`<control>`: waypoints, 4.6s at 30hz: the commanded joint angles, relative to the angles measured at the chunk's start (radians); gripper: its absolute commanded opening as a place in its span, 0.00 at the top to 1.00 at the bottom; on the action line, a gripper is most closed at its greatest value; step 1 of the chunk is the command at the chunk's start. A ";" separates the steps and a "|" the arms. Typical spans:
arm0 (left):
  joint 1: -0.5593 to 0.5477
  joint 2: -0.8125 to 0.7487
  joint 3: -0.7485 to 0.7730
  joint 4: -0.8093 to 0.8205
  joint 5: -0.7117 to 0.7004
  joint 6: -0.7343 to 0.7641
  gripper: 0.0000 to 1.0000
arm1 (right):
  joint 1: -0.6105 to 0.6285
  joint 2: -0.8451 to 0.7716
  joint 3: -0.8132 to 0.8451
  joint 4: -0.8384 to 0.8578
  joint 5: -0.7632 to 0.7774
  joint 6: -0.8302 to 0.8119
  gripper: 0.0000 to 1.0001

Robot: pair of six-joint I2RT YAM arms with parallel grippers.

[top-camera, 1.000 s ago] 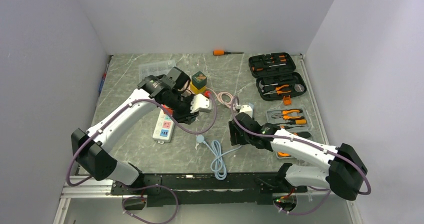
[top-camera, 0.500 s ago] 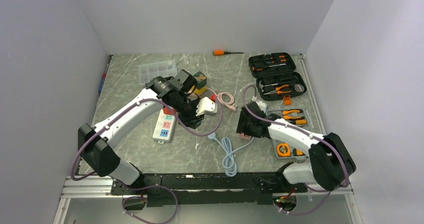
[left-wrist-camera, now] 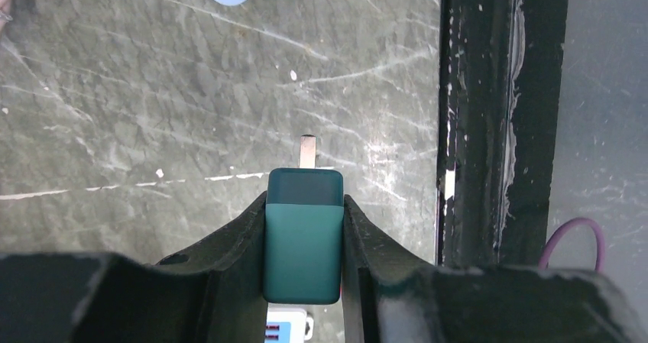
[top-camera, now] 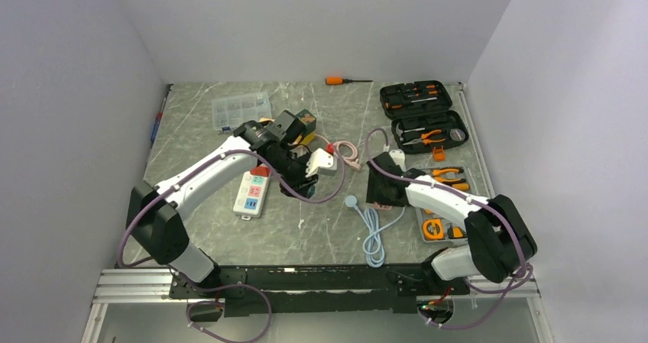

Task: Pull the plug off the socket
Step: Place the socket at the center of the board, then place the plug at the center of the board, then move the socket to the center of the board.

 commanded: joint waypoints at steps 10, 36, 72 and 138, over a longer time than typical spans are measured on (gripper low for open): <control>-0.006 0.275 0.222 0.219 0.038 -0.184 0.72 | 0.186 -0.161 -0.099 -0.174 0.136 0.289 0.01; -0.130 0.723 0.558 0.432 0.081 -0.386 0.47 | 0.220 -0.707 -0.097 -0.207 0.259 0.365 0.61; 0.417 0.366 0.297 0.307 -0.293 -0.222 0.00 | 0.209 -0.084 0.186 0.418 0.080 -0.346 0.16; 0.537 0.051 0.050 0.343 -0.013 0.014 0.01 | 0.065 0.132 0.083 0.871 -0.367 -0.047 0.18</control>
